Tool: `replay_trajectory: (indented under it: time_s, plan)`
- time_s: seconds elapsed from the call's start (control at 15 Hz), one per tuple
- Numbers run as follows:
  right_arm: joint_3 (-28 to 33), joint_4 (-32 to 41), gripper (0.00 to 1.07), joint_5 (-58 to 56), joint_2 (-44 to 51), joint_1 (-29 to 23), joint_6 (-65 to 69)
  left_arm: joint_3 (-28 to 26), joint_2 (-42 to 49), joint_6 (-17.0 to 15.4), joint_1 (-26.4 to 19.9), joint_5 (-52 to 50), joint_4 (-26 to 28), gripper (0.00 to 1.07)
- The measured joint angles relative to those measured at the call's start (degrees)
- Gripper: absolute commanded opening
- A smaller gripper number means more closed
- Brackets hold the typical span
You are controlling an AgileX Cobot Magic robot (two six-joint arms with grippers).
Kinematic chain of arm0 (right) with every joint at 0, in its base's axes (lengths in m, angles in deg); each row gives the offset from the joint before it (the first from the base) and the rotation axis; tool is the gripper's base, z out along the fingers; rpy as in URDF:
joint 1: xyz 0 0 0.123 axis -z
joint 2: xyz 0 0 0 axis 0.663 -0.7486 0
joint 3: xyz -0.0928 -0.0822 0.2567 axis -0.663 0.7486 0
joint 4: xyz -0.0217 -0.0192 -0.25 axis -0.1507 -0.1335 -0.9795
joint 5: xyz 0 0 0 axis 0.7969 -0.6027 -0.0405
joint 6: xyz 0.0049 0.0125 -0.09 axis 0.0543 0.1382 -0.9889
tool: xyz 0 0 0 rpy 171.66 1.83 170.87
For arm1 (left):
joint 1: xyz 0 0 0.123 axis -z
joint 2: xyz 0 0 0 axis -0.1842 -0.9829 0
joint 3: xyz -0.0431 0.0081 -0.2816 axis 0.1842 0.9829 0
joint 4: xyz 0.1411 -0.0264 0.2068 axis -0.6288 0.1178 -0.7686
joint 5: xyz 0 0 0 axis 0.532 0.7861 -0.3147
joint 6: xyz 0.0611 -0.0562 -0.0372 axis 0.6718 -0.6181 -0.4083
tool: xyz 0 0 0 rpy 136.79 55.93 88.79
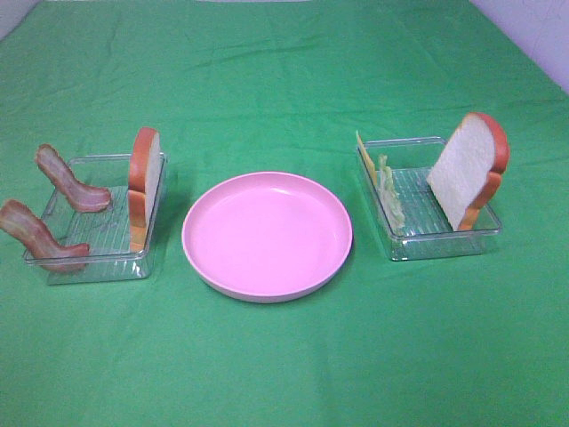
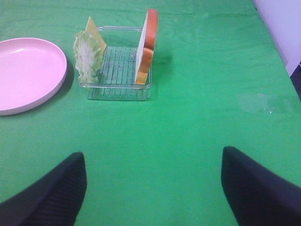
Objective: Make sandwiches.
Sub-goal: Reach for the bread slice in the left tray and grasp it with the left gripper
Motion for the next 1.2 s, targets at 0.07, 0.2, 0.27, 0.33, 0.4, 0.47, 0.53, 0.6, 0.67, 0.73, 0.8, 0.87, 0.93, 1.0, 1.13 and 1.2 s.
replay_trajectory:
  time_s: [0.07,0.2,0.27,0.33,0.4,0.47,0.53,0.6,0.67,0.73,0.8,0.87,0.93,1.0,1.13,1.2]
  plan:
    - [0.00,0.00,0.75,0.00,0.00,0.00,0.00,0.00,0.00,0.00,0.00,0.00,0.00,0.79]
    - [0.00,0.00,0.75,0.00,0.00,0.00,0.00,-0.92,-0.23,-0.86,0.00,-0.29,0.00,0.79]
    - [0.00,0.00,0.75,0.00,0.00,0.00,0.00,-2.35,-1.49,-2.06,0.00,-1.43,0.00,0.79]
    - [0.00,0.00,0.75,0.00,0.00,0.00,0.00,-3.78,-3.61,-3.50,0.00,-2.98,0.00,0.79]
    - [0.00,0.00,0.75,0.00,0.00,0.00,0.00,-5.04,-6.93,-4.01,0.00,-3.72,0.06,0.79]
    - [0.00,0.00,0.75,0.00,0.00,0.00,0.00,-8.14,-15.64,-4.53,0.00,-4.58,1.72,0.79]
    - [0.00,0.00,0.75,0.00,0.00,0.00,0.00,-9.00,-17.76,-4.53,0.00,-4.58,2.69,0.79]
    - [0.00,0.00,0.75,0.00,0.00,0.00,0.00,-10.66,-22.57,-4.58,0.00,-4.58,4.81,0.79]
    - [0.00,0.00,0.75,0.00,0.00,0.00,0.00,-12.66,-28.02,-4.41,0.00,-4.70,7.68,0.79]
    - [0.00,0.00,0.75,0.00,0.00,0.00,0.00,-14.50,-33.63,-3.50,0.00,-4.76,10.49,0.79]
    - [0.00,0.00,0.75,0.00,0.00,0.00,0.00,-16.39,-38.73,-2.01,0.00,-4.76,13.24,0.79]
    - [0.00,0.00,0.75,0.00,0.00,0.00,0.00,-18.45,-43.83,-0.52,0.00,-4.81,15.18,0.79]
    - [0.00,0.00,0.75,0.00,0.00,0.00,0.00,-20.34,-49.50,0.34,0.00,-4.81,16.16,0.79]
    - [0.00,0.00,0.75,0.00,0.00,0.00,0.00,-22.63,-55.23,0.86,0.00,-4.87,16.67,0.79]
    - [0.00,0.00,0.75,0.00,0.00,0.00,0.00,-26.13,-62.91,1.03,0.00,-4.93,16.79,0.77]
    - [0.00,0.00,0.75,0.00,0.00,0.00,0.00,-28.65,-68.18,1.03,0.57,-4.98,16.73,0.76]
